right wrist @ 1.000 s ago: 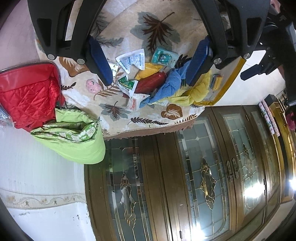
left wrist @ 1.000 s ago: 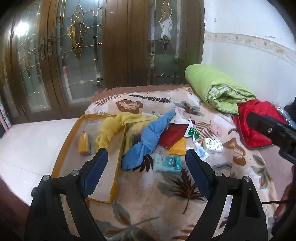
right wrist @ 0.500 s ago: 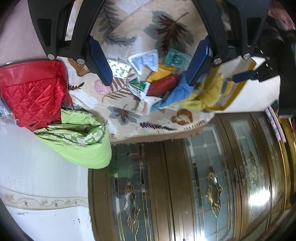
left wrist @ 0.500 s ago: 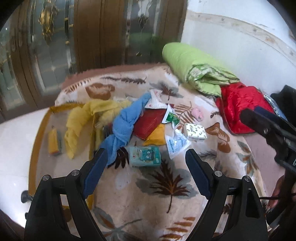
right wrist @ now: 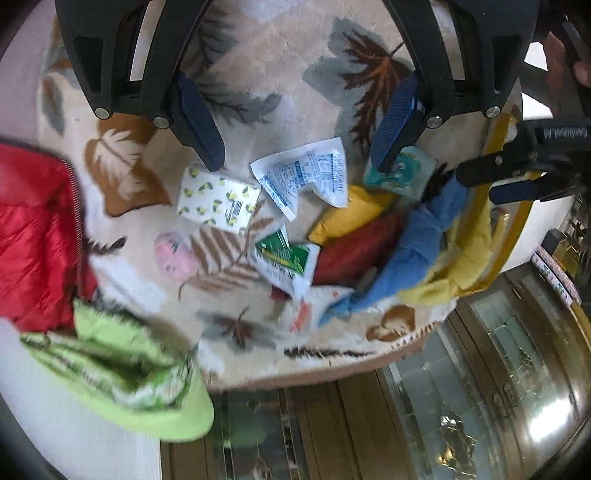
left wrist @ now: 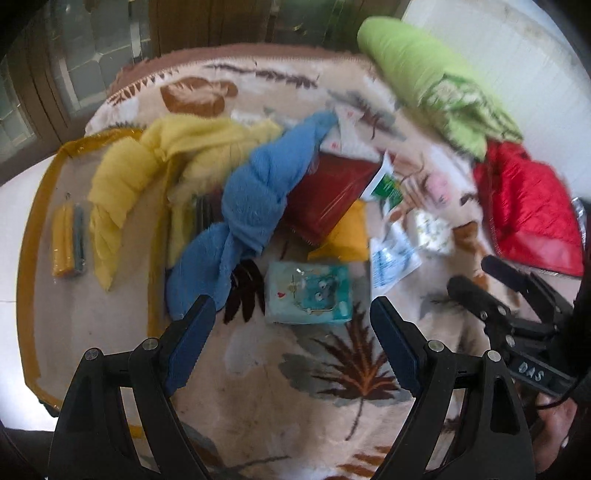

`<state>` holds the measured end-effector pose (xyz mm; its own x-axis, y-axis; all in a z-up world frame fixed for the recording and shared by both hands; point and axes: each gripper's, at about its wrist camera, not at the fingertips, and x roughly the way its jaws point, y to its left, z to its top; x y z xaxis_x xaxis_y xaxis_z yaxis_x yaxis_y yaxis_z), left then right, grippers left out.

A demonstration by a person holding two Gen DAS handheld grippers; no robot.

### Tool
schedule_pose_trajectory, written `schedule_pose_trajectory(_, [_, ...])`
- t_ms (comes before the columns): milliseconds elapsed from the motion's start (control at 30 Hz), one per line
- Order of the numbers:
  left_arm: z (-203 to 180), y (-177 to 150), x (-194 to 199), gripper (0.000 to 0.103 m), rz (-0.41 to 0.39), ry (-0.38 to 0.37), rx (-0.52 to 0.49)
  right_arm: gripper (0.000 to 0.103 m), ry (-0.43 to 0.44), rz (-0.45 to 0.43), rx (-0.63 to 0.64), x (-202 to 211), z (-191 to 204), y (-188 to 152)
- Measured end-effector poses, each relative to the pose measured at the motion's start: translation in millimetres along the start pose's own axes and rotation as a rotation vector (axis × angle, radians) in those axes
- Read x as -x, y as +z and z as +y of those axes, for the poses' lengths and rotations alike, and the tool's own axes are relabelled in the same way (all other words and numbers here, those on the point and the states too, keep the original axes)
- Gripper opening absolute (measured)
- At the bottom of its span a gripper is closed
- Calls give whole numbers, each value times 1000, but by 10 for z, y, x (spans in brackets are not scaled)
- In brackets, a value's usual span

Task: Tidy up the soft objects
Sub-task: 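Reach left gripper to teal cartoon packet while right gripper reaches white desiccant packet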

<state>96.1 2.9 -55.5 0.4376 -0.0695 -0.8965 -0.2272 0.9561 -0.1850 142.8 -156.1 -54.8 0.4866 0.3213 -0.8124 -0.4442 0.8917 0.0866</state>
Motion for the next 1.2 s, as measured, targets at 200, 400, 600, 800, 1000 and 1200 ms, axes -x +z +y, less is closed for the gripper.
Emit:
schedule_pose_trajectory(200, [-51,3,-293,86,73,38,-24,82,41,80,-12,-381,-141,-42])
schedule_pose_trajectory(400, [-117,32,-530,86,138,98,-78,82,34,97,22,-535,-155,-36])
schedule_pose_trajectory(600, [-40,40,-678,86,169,142,-85,82,50,108,136,-645,-23,42])
schedule_pose_trajectory(800, [13,46,-742,86,174,147,-77,82,56,127,149,-736,-11,79])
schedule_pose_trajectory(1000, [18,33,-793,86,166,151,-67,82,49,142,176,-802,39,95])
schedule_pose_trajectory(1200, [41,-24,-729,86,137,164,-62,82,58,117,165,-708,27,125])
